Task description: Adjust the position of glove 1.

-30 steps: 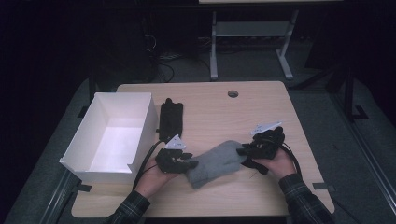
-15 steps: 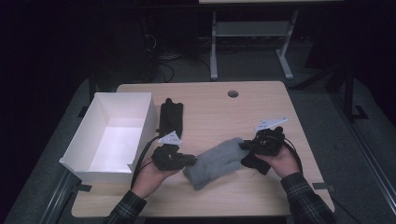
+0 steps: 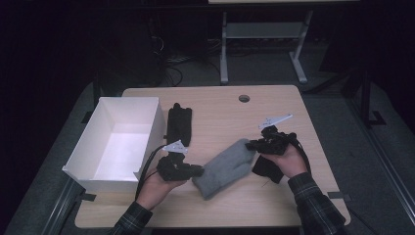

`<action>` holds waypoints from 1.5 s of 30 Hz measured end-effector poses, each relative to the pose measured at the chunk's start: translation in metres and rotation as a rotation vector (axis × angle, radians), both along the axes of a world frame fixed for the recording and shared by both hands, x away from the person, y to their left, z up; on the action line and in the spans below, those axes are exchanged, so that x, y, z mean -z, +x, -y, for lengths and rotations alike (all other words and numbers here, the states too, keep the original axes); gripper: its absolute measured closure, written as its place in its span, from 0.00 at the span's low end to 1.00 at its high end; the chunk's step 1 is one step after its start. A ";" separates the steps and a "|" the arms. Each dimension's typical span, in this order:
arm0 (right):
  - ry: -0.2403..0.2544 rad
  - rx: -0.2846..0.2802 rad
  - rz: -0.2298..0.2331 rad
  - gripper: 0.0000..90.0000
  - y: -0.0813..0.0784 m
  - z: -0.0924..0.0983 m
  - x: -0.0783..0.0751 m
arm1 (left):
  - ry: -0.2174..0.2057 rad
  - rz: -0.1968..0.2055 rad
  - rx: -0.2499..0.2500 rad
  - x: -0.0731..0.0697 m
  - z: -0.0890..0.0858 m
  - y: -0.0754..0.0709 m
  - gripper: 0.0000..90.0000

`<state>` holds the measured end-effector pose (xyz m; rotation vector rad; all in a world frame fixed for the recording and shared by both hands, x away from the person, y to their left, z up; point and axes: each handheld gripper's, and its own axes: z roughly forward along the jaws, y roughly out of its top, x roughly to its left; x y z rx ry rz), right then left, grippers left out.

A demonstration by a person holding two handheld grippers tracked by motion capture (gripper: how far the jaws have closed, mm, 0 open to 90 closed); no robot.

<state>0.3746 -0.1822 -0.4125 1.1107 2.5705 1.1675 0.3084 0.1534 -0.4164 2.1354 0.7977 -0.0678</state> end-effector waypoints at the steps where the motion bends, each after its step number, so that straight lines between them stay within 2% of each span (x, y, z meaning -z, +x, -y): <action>1: -0.005 0.004 -0.012 0.92 0.001 0.001 0.003 | 0.030 0.008 0.003 0.004 0.003 0.001 0.87; 4: -0.023 0.004 -0.024 0.91 0.002 -0.002 0.011 | 0.054 0.029 0.011 0.008 0.006 0.002 0.86; 6: -0.029 0.004 -0.024 0.87 0.003 -0.004 0.016 | 0.051 0.040 0.017 0.008 0.006 0.002 0.81; 8: -0.020 0.003 -0.006 0.73 0.004 -0.001 0.017 | 0.036 0.048 0.020 0.007 0.006 0.001 0.73; 9: -0.009 0.015 0.000 0.63 0.003 0.000 0.015 | 0.028 0.056 0.020 0.005 0.005 0.001 0.65; 10: 0.013 0.029 0.011 0.60 0.002 0.004 0.012 | 0.024 0.067 0.017 0.003 0.004 0.002 0.58; 11: 0.013 0.029 0.011 0.60 0.002 0.004 0.012 | 0.024 0.067 0.017 0.003 0.004 0.002 0.54; 12: 0.048 0.043 0.021 0.61 -0.001 0.012 0.007 | 0.000 0.085 0.019 -0.003 0.003 0.001 0.51; 13: 0.064 0.042 0.021 0.66 -0.004 0.015 0.004 | -0.011 0.095 0.022 -0.006 0.003 0.001 0.51; 15: 0.062 0.034 0.044 0.77 -0.011 0.020 0.001 | -0.025 0.119 0.015 -0.011 0.003 0.002 0.59; 16: 0.055 0.031 0.051 0.88 -0.015 0.021 0.000 | -0.025 0.125 0.013 -0.013 0.004 0.002 0.66; 18: 0.038 0.026 0.060 0.99 -0.026 0.022 0.001 | -0.008 0.133 0.013 -0.016 0.006 0.004 0.83; 20: 0.026 0.005 0.070 1.00 -0.034 0.022 0.003 | 0.001 0.143 0.012 -0.019 0.009 0.008 0.96; 21: 0.030 0.000 0.064 1.00 -0.039 0.022 0.005 | 0.003 0.145 0.005 -0.019 0.011 0.010 0.99; 23: 0.034 -0.022 0.049 1.00 -0.048 0.021 0.010 | 0.045 0.166 0.007 -0.018 0.016 0.013 1.00; 24: 0.027 -0.030 0.041 1.00 -0.053 0.019 0.012 | 0.083 0.173 -0.001 -0.015 0.019 0.015 1.00; 25: 0.003 -0.043 0.038 1.00 -0.057 0.016 0.016 | 0.095 0.176 -0.002 -0.013 0.020 0.016 1.00; 27: -0.009 -0.058 0.024 1.00 -0.061 0.013 0.020 | 0.114 0.138 -0.008 -0.003 0.021 0.019 1.00; 29: -0.034 -0.077 0.005 1.00 -0.063 0.007 0.027 | 0.151 0.099 0.004 0.007 0.020 0.022 0.99; 30: -0.040 -0.082 -0.002 1.00 -0.062 0.005 0.030 | 0.149 0.081 0.007 0.010 0.021 0.021 0.99; 32: -0.060 -0.097 -0.006 1.00 -0.060 -0.001 0.036 | 0.153 0.068 0.021 0.013 0.021 0.020 0.99; 33: -0.071 -0.096 -0.012 1.00 -0.059 -0.004 0.038 | 0.138 0.060 0.014 0.014 0.021 0.019 0.99; 34: -0.077 -0.100 -0.009 1.00 -0.057 -0.006 0.039 | 0.148 0.060 0.033 0.014 0.019 0.019 0.99; 38: -0.083 -0.093 0.007 1.00 -0.053 -0.011 0.039 | 0.123 0.032 0.028 0.017 0.017 0.013 0.99; 45: -0.086 -0.085 0.032 1.00 -0.046 -0.018 0.042 | 0.132 0.024 0.058 0.017 0.019 0.000 0.97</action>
